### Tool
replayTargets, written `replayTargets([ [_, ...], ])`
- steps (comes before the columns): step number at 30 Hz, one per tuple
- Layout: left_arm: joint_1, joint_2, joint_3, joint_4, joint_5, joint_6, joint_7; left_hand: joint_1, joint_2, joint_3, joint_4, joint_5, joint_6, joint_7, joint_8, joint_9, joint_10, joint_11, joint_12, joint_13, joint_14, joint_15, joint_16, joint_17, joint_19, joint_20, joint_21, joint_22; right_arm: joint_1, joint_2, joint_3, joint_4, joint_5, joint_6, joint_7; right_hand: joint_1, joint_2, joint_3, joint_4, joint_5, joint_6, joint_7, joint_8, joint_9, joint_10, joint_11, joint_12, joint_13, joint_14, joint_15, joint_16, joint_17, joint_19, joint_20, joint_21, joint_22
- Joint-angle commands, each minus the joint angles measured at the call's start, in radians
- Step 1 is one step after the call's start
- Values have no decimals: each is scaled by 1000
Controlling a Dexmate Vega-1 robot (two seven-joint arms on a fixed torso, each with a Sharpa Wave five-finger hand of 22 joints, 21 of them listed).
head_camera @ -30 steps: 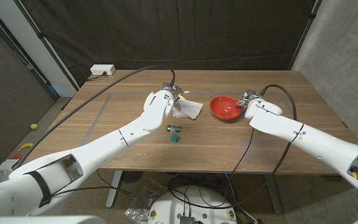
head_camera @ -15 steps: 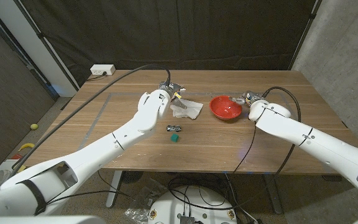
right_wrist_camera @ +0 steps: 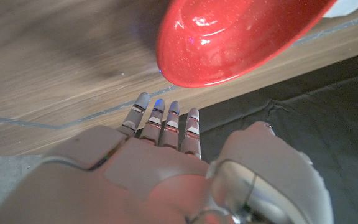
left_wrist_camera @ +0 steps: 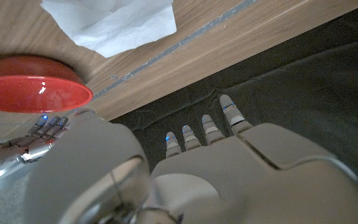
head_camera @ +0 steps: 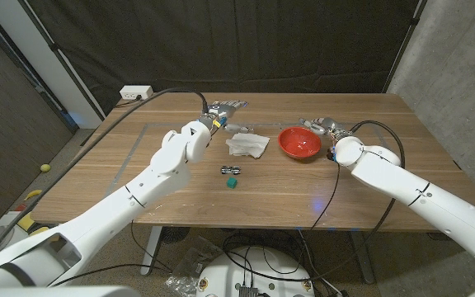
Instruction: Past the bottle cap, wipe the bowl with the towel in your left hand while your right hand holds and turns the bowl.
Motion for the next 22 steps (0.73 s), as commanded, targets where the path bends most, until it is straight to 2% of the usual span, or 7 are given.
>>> replayTargets([
  [1,97,51,-173,79,-514,-315,299,-11,2,-8,0,7,-16,-4,-1,-1,-8,2,5,3,-3,0,5,0,-10,1,-7,2,-117,35,104,69,26,324,-78,-9,0,-3,6,-3,-6,1,-5,0,-3,1,0,2,-5,-2,1,2,-45,-1,0,1],
  [4,102,63,-185,117,-572,-388,341,-16,3,-11,-1,8,-21,-5,0,-2,3,0,12,2,5,-3,11,-4,-12,-2,-11,2,-137,61,116,115,7,442,-117,-9,0,-3,6,-3,-6,1,-5,0,-3,1,0,2,-5,-2,1,2,-45,-1,0,1],
  [7,107,78,-191,145,-614,-441,367,-17,4,-13,-1,8,-22,-5,1,-2,4,2,13,1,8,-4,12,-5,-14,-3,-12,2,-137,87,114,139,-28,465,-160,-9,0,-3,6,-3,-6,1,-5,0,-3,1,0,2,-5,-2,1,2,-45,-1,0,1],
  [13,90,104,-179,208,-671,-504,364,-21,7,-15,-3,9,-21,-5,5,-3,10,1,17,1,8,-9,13,-8,-20,-6,-17,2,-131,129,110,141,-78,407,-218,-9,0,-3,6,-3,-6,1,-5,0,-3,1,0,2,-5,-2,1,2,-45,-1,0,1],
  [17,63,97,-160,272,-717,-532,345,-22,9,-16,-3,10,-19,-5,7,-3,12,3,19,0,10,-12,15,-10,-20,-7,-19,2,-128,146,100,126,-98,355,-228,-9,0,-3,6,-3,-6,1,-5,0,-3,1,0,2,-5,-2,1,2,-45,-1,0,1],
  [19,45,84,-147,322,-739,-550,341,-23,11,-17,-4,10,-19,-5,7,-3,11,5,19,0,10,-11,15,-11,-22,-8,-20,3,-121,149,91,127,-103,348,-216,-9,0,-3,6,-3,-6,1,-5,0,-3,1,0,2,-5,-2,1,2,-45,-1,0,1],
  [22,37,79,-142,355,-772,-574,338,-23,12,-17,-4,11,-21,-5,7,-3,7,10,18,0,9,-11,15,-12,-23,-9,-22,3,-117,156,88,133,-112,357,-217,-9,0,-3,6,-3,-6,1,-5,0,-3,1,0,2,-5,-2,1,2,-45,-1,0,1],
])
